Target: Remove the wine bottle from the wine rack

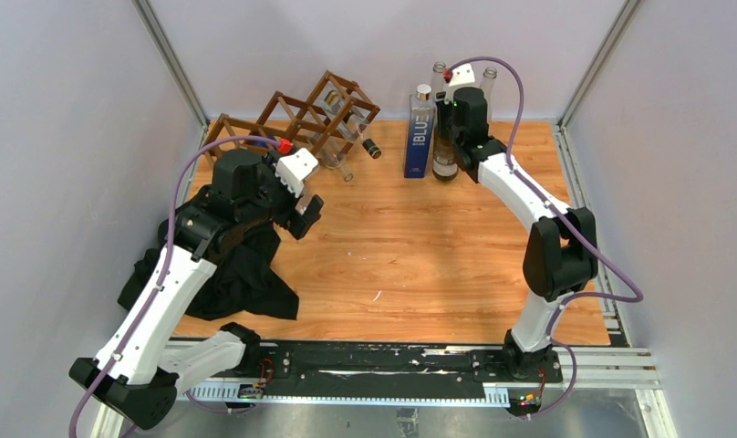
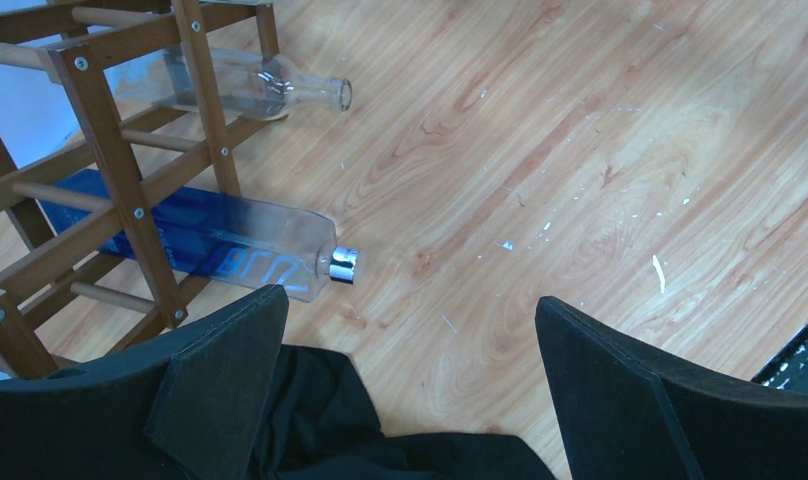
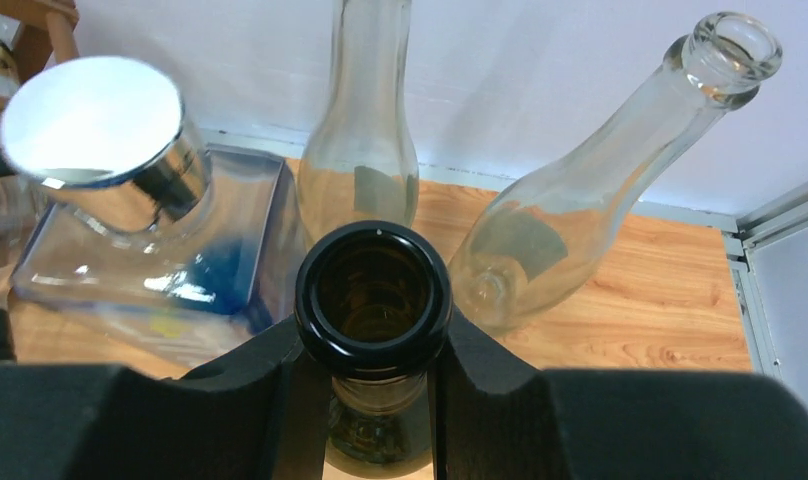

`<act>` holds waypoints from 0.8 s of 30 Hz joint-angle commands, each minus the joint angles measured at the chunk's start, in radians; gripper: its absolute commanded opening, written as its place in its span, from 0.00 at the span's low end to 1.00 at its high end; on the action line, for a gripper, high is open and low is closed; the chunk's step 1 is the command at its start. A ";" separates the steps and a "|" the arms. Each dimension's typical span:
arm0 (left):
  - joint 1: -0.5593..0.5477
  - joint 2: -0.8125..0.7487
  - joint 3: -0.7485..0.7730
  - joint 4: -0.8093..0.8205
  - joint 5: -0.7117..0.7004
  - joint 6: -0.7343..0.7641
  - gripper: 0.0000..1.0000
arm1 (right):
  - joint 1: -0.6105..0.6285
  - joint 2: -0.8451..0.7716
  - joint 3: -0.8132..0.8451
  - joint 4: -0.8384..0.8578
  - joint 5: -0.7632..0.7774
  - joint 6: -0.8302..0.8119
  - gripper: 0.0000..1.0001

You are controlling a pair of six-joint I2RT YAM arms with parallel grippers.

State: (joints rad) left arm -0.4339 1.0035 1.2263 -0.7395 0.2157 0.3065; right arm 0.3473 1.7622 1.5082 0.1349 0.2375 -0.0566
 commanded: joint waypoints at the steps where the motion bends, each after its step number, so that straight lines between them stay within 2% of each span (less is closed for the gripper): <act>1: 0.004 -0.014 -0.016 -0.002 0.021 0.021 1.00 | -0.034 0.017 0.068 0.142 0.024 -0.003 0.00; 12: 0.004 -0.005 -0.001 -0.002 0.042 0.015 1.00 | -0.106 0.069 0.062 0.156 -0.037 0.127 0.00; 24: 0.004 -0.006 0.002 -0.002 0.049 0.021 1.00 | -0.110 0.102 0.086 0.143 -0.093 0.161 0.00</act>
State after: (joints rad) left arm -0.4339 1.0035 1.2209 -0.7406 0.2466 0.3187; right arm 0.2443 1.8641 1.5402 0.2111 0.1799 0.0654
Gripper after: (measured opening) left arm 0.997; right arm 0.366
